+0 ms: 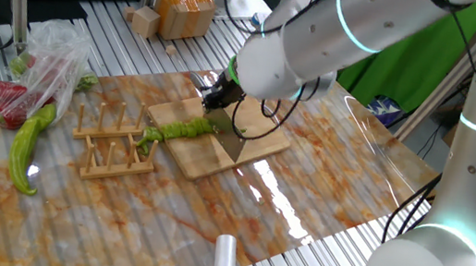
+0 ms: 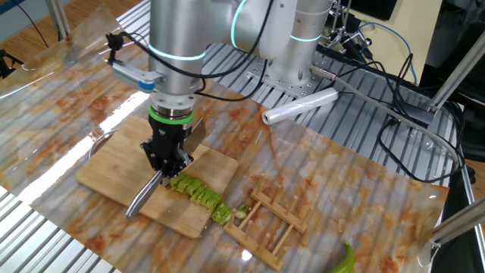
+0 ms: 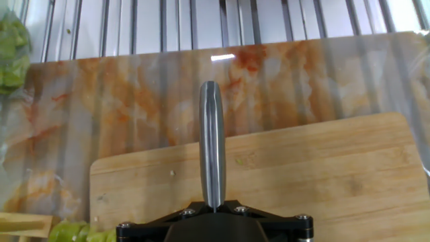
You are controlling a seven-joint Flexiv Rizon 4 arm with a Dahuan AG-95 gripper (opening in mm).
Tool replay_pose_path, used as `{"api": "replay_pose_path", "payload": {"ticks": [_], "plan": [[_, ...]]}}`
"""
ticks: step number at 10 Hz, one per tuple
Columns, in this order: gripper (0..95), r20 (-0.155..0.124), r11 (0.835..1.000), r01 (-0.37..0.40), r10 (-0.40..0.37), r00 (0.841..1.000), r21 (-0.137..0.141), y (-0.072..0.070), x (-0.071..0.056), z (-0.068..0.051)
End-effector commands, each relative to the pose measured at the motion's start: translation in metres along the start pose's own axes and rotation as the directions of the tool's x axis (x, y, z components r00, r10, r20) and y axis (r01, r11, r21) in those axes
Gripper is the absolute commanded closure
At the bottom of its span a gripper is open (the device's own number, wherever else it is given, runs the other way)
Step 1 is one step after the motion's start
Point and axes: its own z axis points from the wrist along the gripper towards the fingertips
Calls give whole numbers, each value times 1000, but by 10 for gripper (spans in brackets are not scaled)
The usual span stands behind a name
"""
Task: Chop the chili peppers
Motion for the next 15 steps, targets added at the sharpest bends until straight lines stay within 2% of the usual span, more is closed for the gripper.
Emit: {"api": "replay_pose_path", "payload": {"ticks": [1,2,4,5,6,7,8,11,15], "plan": [[950,31,1000,-6,6,999,6,3,-3,2],[950,34,1000,-7,7,999,22,7,-6,0],[950,49,1000,-8,7,999,27,8,-8,-3],[950,58,1000,-13,12,998,21,8,-6,-5],[950,87,999,-27,25,996,20,10,2,-5],[950,103,999,-37,35,994,19,11,5,-5],[950,110,999,-38,35,993,18,11,7,-4],[950,126,999,-38,35,991,18,13,7,1],[950,129,999,-36,33,991,23,16,-3,2]]}}
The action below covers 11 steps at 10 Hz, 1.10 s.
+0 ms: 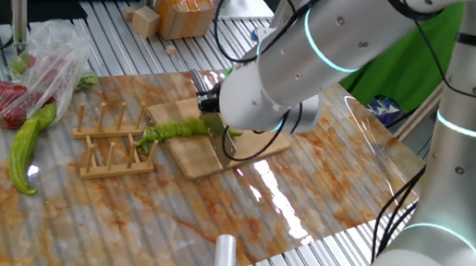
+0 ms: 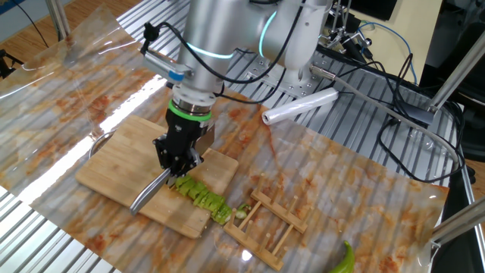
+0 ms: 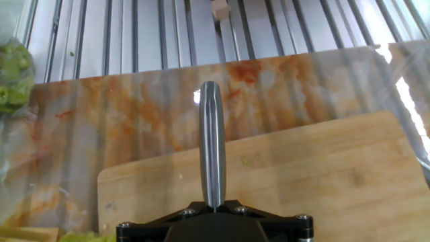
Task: Chop the chili peppers
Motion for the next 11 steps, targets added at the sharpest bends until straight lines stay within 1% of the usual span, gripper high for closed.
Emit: {"api": "replay_pose_path", "payload": {"ticks": [1,2,3,4,5,7,8,9,10,11], "plan": [[950,-4,1000,2,-2,1000,8,3,0,-1],[950,-3,1000,12,-12,1000,28,2,-1,-3],[950,-8,999,20,-20,1000,25,2,-3,-3],[950,-57,1000,26,-25,998,17,2,-6,-1],[950,-100,1000,30,-30,995,4,2,-6,0],[950,-108,999,44,-43,993,4,2,-6,0],[950,-135,999,50,-51,990,-11,2,-8,-4],[950,-168,999,24,-31,985,-43,2,-10,-10],[950,-164,999,37,-39,986,-18,2,-10,-10],[950,-172,1000,17,-20,985,-21,2,-10,-10]]}}
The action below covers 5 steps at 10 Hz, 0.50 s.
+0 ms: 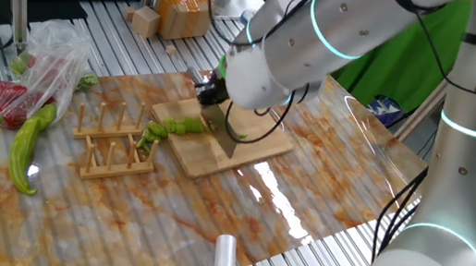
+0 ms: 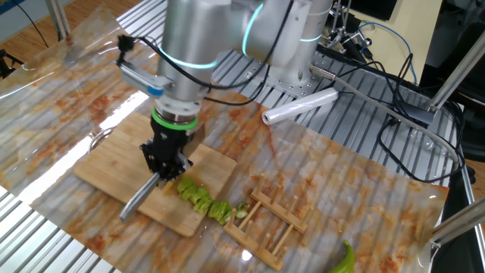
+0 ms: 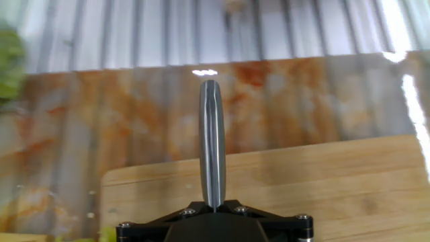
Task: Chop the chili peppers
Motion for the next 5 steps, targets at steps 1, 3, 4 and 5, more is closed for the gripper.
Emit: {"api": "replay_pose_path", "payload": {"ticks": [1,3,4,5], "plan": [[950,-28,998,-27,26,999,-60,17,1,-2],[950,-57,996,-49,44,997,-75,16,1,-6],[950,-89,997,-39,33,996,-71,16,0,-9],[950,-103,997,-30,22,994,-71,15,-1,-11]]}}
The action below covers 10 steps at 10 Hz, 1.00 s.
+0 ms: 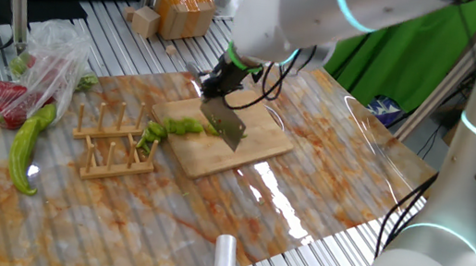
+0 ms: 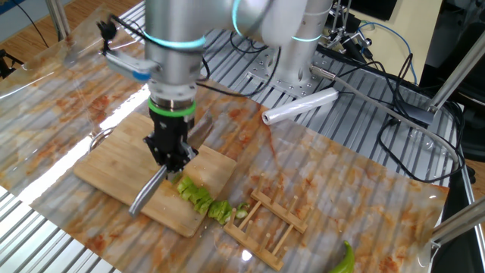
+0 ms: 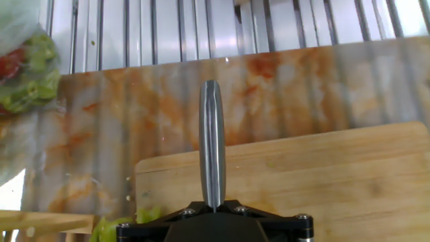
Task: Chop the chili peppers
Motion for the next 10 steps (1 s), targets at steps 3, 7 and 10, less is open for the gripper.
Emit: {"api": "replay_pose_path", "payload": {"ticks": [3,7,10], "plan": [[950,-114,997,75,-74,991,2,-4,-6,8],[950,-125,997,83,-83,989,-2,-7,-11,-2],[950,-126,996,93,-93,988,-4,-8,-15,-3]]}}
